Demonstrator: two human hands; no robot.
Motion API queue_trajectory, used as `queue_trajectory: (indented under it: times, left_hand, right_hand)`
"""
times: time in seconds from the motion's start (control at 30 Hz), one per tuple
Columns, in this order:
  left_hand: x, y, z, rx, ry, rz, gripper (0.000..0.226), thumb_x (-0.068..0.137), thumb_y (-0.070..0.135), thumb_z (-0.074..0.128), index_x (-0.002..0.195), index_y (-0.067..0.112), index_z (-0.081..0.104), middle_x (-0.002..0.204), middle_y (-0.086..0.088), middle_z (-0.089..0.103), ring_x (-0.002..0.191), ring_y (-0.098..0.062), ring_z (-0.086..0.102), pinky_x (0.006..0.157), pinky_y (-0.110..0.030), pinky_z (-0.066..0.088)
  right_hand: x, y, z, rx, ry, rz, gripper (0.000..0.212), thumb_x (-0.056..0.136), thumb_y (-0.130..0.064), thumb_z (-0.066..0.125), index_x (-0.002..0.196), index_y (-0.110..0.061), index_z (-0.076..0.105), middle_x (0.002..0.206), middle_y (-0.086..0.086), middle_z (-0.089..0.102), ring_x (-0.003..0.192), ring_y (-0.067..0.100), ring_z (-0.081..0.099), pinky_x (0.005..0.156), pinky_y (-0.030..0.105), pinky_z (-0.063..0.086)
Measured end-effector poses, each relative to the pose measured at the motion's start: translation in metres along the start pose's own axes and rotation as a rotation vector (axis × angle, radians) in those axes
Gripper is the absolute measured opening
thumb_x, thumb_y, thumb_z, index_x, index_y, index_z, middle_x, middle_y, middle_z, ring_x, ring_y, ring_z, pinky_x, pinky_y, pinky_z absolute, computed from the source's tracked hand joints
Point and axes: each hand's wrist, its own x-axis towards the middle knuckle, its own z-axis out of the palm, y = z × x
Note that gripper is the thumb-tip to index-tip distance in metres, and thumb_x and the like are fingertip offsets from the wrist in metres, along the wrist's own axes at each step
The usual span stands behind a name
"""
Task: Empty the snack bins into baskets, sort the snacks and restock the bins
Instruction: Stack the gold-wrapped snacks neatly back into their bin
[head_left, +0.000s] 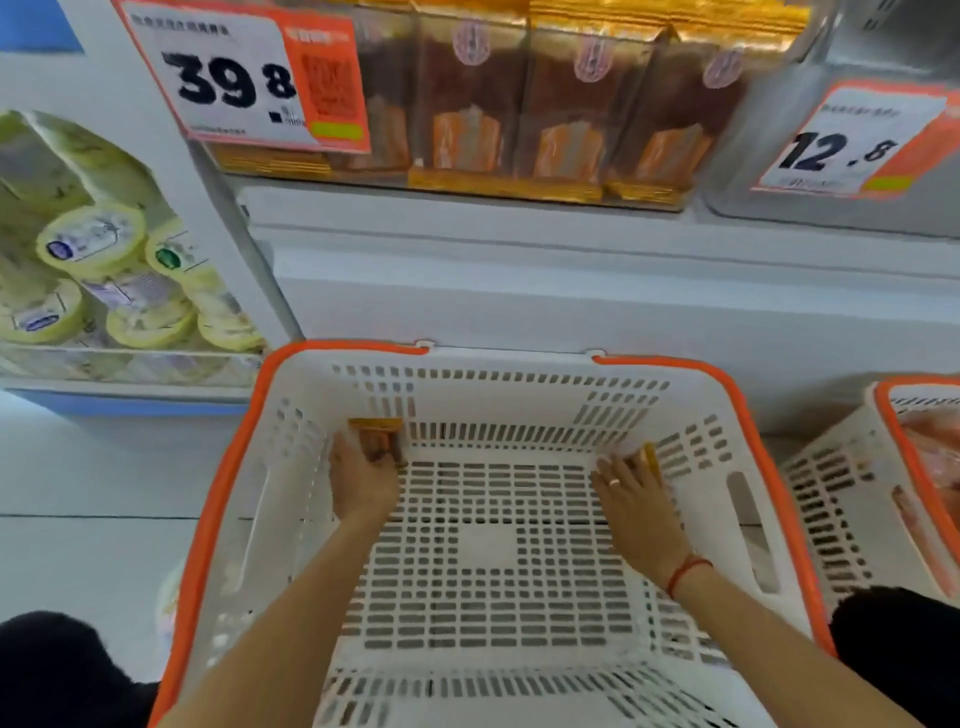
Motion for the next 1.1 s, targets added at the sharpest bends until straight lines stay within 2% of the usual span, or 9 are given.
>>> queue_trajectory:
  times: [0.13,0.23,0.43,0.6,0.7,0.77,0.93,1.0,1.1]
  left_hand:
    - [0.018,-0.011,0.012,-0.033,-0.019,-0.091,0.061,0.089,0.019,0.067,0.138,0.001,0.035,0.140,-0.019,0.046,0.127,-0.037,0.047,0.104,-0.048,0.041]
    - [0.021,-0.012,0.012,0.035,-0.009,-0.074,0.053,0.083,0.029,0.075,0.121,0.005,0.047,0.123,-0.017,0.056,0.113,-0.037,0.055,0.094,-0.051,0.048]
    - [0.003,-0.010,0.012,0.192,-0.019,0.090,0.033,0.085,0.042,0.070,0.094,0.011,0.065,0.102,-0.013,0.063,0.097,-0.035,0.060,0.079,-0.046,0.052]
    - [-0.041,0.010,0.009,-0.451,-0.255,-0.252,0.034,0.097,0.017,0.057,0.129,0.003,0.055,0.121,-0.014,0.064,0.109,-0.032,0.062,0.093,-0.042,0.052]
    - [-0.061,0.025,-0.003,-0.453,-0.438,-0.340,0.005,0.097,0.010,0.055,0.097,0.010,0.060,0.084,-0.004,0.068,0.076,-0.018,0.064,0.067,-0.028,0.053]
    - [-0.065,0.032,-0.012,-0.332,-0.526,-0.300,0.015,0.093,0.006,0.059,0.079,0.011,0.058,0.066,-0.001,0.065,0.065,-0.014,0.060,0.064,-0.025,0.051]
    - [-0.075,0.074,-0.050,-0.116,-0.572,-0.098,0.020,0.082,0.007,0.072,0.086,0.021,0.059,0.062,0.001,0.060,0.052,-0.011,0.053,0.048,-0.019,0.039]
    - [-0.082,0.093,-0.070,-0.118,-0.509,0.018,0.007,0.086,0.014,0.070,0.083,0.018,0.065,0.066,0.002,0.062,0.061,-0.010,0.056,0.052,-0.017,0.038]
    - [-0.095,0.117,-0.096,-0.206,-0.441,0.177,0.022,0.088,0.021,0.069,0.075,0.003,0.073,0.063,-0.002,0.067,0.063,-0.010,0.060,0.063,-0.017,0.042]
  right_hand:
    - [0.016,0.014,-0.004,-0.273,-0.115,-0.091,0.048,0.094,-0.015,0.052,0.139,-0.003,0.041,0.134,0.014,0.047,0.127,0.034,0.039,0.113,0.052,0.016]
    - [0.025,0.018,-0.020,-0.365,-0.180,-0.109,0.045,0.094,-0.014,0.047,0.138,-0.010,0.041,0.136,0.008,0.042,0.127,0.028,0.036,0.106,0.039,0.028]
    - [0.034,0.007,-0.041,0.019,-0.157,0.097,0.026,0.082,-0.038,0.072,0.097,-0.017,0.071,0.123,0.014,0.059,0.120,0.029,0.045,0.092,0.038,0.043]
    - [0.021,0.010,-0.057,0.033,-0.319,-0.008,0.027,0.100,-0.029,0.046,0.124,-0.025,0.058,0.125,0.002,0.061,0.119,0.024,0.052,0.100,0.032,0.031]
    - [0.022,0.014,-0.076,0.343,-0.377,0.012,0.043,0.091,-0.051,0.056,0.127,-0.026,0.054,0.124,0.002,0.061,0.122,0.027,0.052,0.104,0.039,0.034]
    - [0.022,0.013,-0.100,0.743,-0.404,0.039,0.059,0.086,-0.043,0.068,0.136,-0.020,0.048,0.130,0.003,0.058,0.123,0.026,0.052,0.101,0.033,0.039]
    - [0.011,0.010,-0.169,1.443,-0.047,0.018,0.058,0.073,-0.001,0.080,0.119,-0.026,0.056,0.117,0.000,0.056,0.110,0.016,0.058,0.075,0.005,0.043]
    - [0.000,0.009,-0.197,1.610,0.114,0.024,0.060,0.071,0.001,0.082,0.119,-0.026,0.059,0.117,-0.001,0.058,0.106,0.012,0.060,0.074,0.006,0.047]
    - [-0.013,0.010,-0.236,1.725,0.359,0.015,0.057,0.074,-0.002,0.080,0.122,-0.027,0.061,0.121,-0.004,0.055,0.108,0.005,0.058,0.081,0.011,0.049]
